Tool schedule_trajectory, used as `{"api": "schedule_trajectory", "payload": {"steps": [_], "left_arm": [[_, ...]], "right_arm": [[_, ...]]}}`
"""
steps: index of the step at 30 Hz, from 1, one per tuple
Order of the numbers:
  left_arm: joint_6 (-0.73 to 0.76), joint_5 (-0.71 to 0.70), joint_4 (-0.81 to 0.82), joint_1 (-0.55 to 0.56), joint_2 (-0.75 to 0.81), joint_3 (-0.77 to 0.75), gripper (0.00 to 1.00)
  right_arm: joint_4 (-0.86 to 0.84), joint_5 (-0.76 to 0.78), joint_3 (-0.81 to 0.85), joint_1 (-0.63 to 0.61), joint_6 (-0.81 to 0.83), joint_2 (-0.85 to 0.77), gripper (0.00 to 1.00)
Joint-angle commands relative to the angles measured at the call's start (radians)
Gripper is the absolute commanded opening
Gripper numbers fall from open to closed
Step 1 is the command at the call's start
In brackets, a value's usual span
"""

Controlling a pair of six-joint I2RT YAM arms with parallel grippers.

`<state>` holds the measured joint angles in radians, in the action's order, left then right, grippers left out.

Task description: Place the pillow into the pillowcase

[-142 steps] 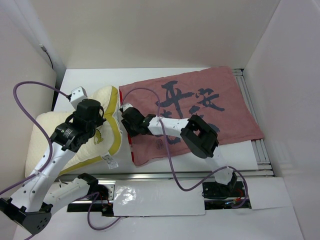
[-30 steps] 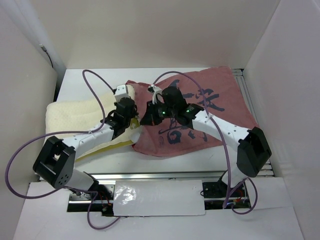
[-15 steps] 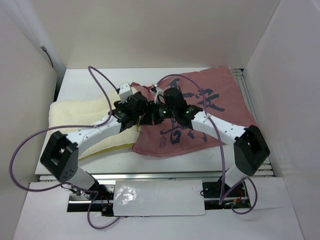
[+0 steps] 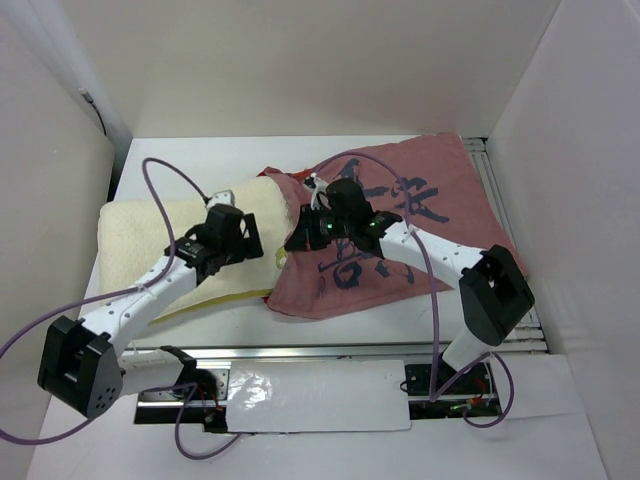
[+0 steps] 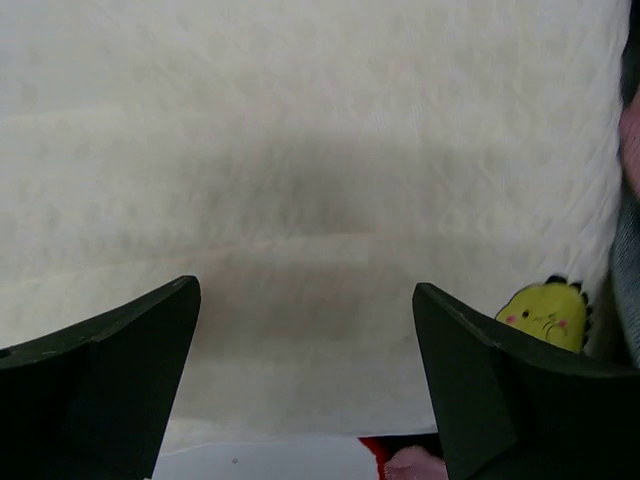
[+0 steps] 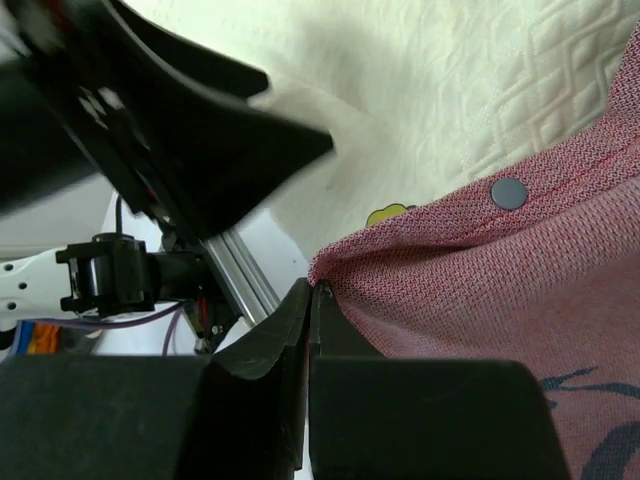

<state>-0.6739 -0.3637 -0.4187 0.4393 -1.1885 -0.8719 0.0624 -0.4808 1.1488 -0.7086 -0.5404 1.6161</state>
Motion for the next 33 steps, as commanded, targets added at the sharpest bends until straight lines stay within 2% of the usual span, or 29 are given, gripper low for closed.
{"api": "schedule_trajectory", "payload": {"steps": [1,4,8,10,11,12,15,18,21,23,27,33], "left_arm": [[0.141,0.234,0.170,-0.001,-0.019,0.040,1.00],[0.175,0.328,0.286,-0.001,-0.051,0.083,1.00],[0.188,0.339,0.299,-0.001,-0.112,0.093,0.98],[0.188,0.339,0.310,-0.001,-0.164,0.083,0.47],[0.188,0.329,0.264,-0.001,-0.177,0.067,0.06],[0.188,0.315,0.241,-0.001,-0.177,0.022,0.00],[0.200,0.276,0.244,-0.001,-0.122,-0.016,0.00],[0.189,0.336,0.288,-0.001,-0.014,-0.027,0.00],[0.128,0.339,0.272,0.012,0.018,-0.055,0.00],[0.091,0.296,0.224,0.039,0.029,-0.068,0.00],[-0.089,0.117,0.161,0.107,0.003,-0.069,0.00],[-0.288,-0.062,0.094,0.211,-0.115,-0.085,0.00]], "right_arm": [[0.005,0.025,0.018,0.003,0.026,0.018,0.00],[0.014,0.045,0.029,-0.008,0.026,0.027,0.00],[0.023,0.067,0.051,-0.017,0.026,0.036,0.00],[0.034,0.077,0.063,-0.028,0.036,0.036,0.00],[0.034,0.077,0.077,-0.028,0.036,0.045,0.00],[0.046,0.077,0.086,-0.028,0.045,0.045,0.00],[0.065,0.088,0.126,-0.038,0.045,0.056,0.00],[0.065,0.110,0.164,-0.058,0.054,0.065,0.00],[0.065,0.123,0.187,-0.058,0.034,0.074,0.00],[0.050,0.123,0.196,-0.068,0.034,0.074,0.00],[0.014,0.123,0.209,-0.094,0.010,0.085,0.00],[-0.009,0.091,0.267,-0.135,-0.061,0.160,0.00]]}}
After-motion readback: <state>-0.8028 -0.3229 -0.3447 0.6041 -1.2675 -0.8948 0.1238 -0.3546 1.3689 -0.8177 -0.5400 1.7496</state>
